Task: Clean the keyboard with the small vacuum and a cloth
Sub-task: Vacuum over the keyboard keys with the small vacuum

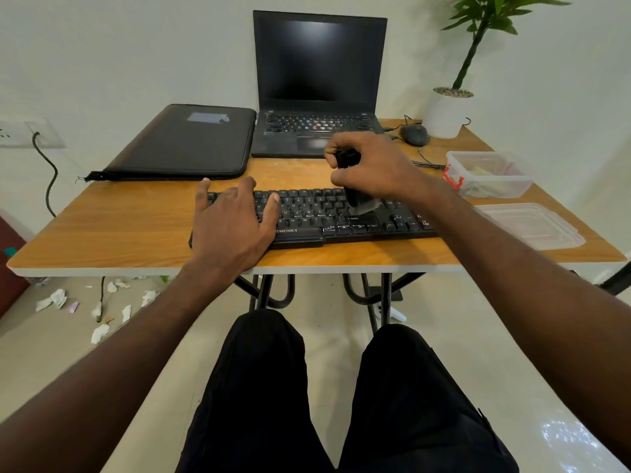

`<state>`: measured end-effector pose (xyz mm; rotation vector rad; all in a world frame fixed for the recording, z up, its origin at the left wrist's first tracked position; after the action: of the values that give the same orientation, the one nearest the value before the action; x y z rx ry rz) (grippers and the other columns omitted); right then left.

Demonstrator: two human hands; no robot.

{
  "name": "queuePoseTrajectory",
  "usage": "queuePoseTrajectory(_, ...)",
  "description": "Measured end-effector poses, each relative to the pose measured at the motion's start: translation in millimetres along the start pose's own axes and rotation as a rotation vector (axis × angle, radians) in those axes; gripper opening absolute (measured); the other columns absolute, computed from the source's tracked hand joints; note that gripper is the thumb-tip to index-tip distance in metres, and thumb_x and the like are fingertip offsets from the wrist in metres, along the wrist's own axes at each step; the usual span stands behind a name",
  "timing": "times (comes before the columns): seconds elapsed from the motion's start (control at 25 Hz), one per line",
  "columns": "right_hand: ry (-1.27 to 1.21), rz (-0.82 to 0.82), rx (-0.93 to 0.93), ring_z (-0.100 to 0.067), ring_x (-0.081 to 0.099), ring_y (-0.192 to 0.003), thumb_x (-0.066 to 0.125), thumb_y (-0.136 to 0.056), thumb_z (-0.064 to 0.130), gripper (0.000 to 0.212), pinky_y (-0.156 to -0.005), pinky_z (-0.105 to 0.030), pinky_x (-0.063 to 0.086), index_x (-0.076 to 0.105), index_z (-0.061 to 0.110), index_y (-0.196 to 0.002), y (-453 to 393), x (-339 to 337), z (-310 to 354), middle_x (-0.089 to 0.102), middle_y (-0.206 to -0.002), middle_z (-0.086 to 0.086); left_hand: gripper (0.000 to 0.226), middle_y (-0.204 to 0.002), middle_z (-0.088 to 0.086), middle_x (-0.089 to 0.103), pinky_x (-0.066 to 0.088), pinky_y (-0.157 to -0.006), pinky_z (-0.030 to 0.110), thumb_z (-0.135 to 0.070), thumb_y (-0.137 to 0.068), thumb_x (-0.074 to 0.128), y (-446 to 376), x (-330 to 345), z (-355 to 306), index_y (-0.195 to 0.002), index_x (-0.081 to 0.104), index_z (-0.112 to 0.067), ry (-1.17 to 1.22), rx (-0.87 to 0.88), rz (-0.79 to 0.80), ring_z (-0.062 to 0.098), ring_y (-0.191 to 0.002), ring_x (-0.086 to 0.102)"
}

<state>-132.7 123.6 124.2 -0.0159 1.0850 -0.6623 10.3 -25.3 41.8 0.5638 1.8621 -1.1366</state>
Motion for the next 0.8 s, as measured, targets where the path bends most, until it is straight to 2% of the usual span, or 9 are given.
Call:
queuePoseTrajectory(0.04,0.04,-0.051,0.005,-0.008,0.056,-0.094,0.069,-0.083,0.022,0.016,-0.08,-0.035,0.054,0.063,0.031,-0.094,-0.2,-6.4,-1.4,0.061,-0.098,0.015,0.063,-0.116,0.01,0.075,0.007,-0.13,0.057,-0.061,-0.109,0.024,0.5,-1.1,0.4,-0.139,0.052,-0.013,-0.007,0.003,0.007,0.028,-0.117,0.069)
queuePoseTrajectory(0.12,-0.076,-0.139,0.013,-0.007,0.057,-0.094,0.069,-0.086,0.02,0.017,-0.078,-0.033,0.056,0.063,0.031,-0.098,0.1,-12.5,-4.7,0.06,-0.099,0.016,0.064,-0.119,0.011,0.074,0.008,-0.13,0.058,-0.062,-0.11,0.024,0.0,-4.4,-4.4,-0.141,0.051,-0.013,-0.007,0.014,0.017,0.029,-0.12,0.068)
queuePoseTrajectory(0.2,-0.237,-0.15,-0.009,-0.011,0.063,-0.101,0.07,-0.091,0.024,0.016,-0.081,-0.034,0.059,0.062,0.028,-0.104,3.3,-3.1,-4.5,0.061,-0.105,0.015,0.07,-0.124,0.011,0.074,0.011,-0.129,0.058,-0.066,-0.109,0.019,-3.3,-6.9,-20.9,-0.145,0.05,-0.014,0.059,0.031,0.009,0.027,-0.124,0.067)
queuePoseTrajectory(0.32,-0.302,-0.15,-0.036,-0.014,0.065,-0.101,0.069,-0.094,0.024,0.013,-0.082,-0.035,0.062,0.061,0.024,-0.105,12.0,-5.6,-15.3,0.062,-0.107,0.011,0.077,-0.128,0.008,0.072,0.014,-0.129,0.058,-0.071,-0.108,0.014,-6.7,5.2,-58.6,-0.151,0.045,-0.016,0.117,0.082,0.03,0.023,-0.128,0.064)
queuePoseTrajectory(0.44,-0.022,-0.069,0.039,-0.009,0.06,-0.096,0.068,-0.087,0.023,0.013,-0.083,-0.04,0.059,0.062,0.034,-0.09,16.0,-20.5,-35.1,0.064,-0.098,0.014,0.075,-0.128,0.01,0.072,0.015,-0.13,0.056,-0.068,-0.109,0.016,-7.3,19.6,-73.7,-0.149,0.047,-0.014,0.021,0.119,0.07,0.026,-0.128,0.063)
queuePoseTrajectory(0.52,0.128,-0.118,0.078,-0.008,0.06,-0.096,0.067,-0.084,0.025,0.013,-0.085,-0.043,0.058,0.062,0.037,-0.085,18.4,-36.1,-47.9,0.067,-0.096,0.014,0.069,-0.121,0.011,0.074,0.019,-0.129,0.055,-0.065,-0.109,0.019,-5.6,20.4,-71.4,-0.141,0.051,-0.013,-0.005,0.116,0.066,0.027,-0.122,0.066)
queuePoseTrajectory(0.56,0.076,-0.189,0.068,-0.007,0.061,-0.097,0.067,-0.085,0.025,0.012,-0.085,-0.042,0.058,0.064,0.036,-0.088,20.9,-43.3,-49.9,0.067,-0.097,0.015,0.067,-0.119,0.01,0.074,0.02,-0.128,0.055,-0.064,-0.109,0.02,-5.6,19.1,-71.7,-0.139,0.053,-0.013,-0.009,0.118,0.056,0.027,-0.119,0.066)
queuePoseTrajectory(0.68,-0.239,-0.377,0.016,0.0,0.06,-0.098,0.069,-0.093,0.023,0.013,-0.082,-0.022,0.055,0.064,0.025,-0.105,30.9,-49.6,-42.1,0.063,-0.103,0.018,0.063,-0.114,0.01,0.074,0.021,-0.127,0.056,-0.061,-0.11,0.023,-6.6,17.0,-73.1,-0.135,0.054,-0.013,-0.007,0.114,0.04,0.027,-0.115,0.068)
queuePoseTrajectory(0.8,-0.24,-0.267,-0.064,-0.001,0.06,-0.097,0.067,-0.096,0.022,0.014,-0.078,-0.016,0.051,0.062,0.021,-0.109,32.4,-29.3,-28.5,0.06,-0.104,0.016,0.062,-0.113,0.01,0.075,0.02,-0.127,0.057,-0.06,-0.11,0.023,-5.9,18.6,-71.9,-0.136,0.053,-0.013,-0.005,0.106,0.045,0.027,-0.114,0.068)
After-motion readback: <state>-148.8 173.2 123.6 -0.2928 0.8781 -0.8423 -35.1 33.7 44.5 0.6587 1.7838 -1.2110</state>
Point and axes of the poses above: each hand's wrist, its own y-axis away from the middle knuckle, its own x-axis out of the palm, z = x × y, the point moved 10 cm from there along -y, towards the middle knuckle
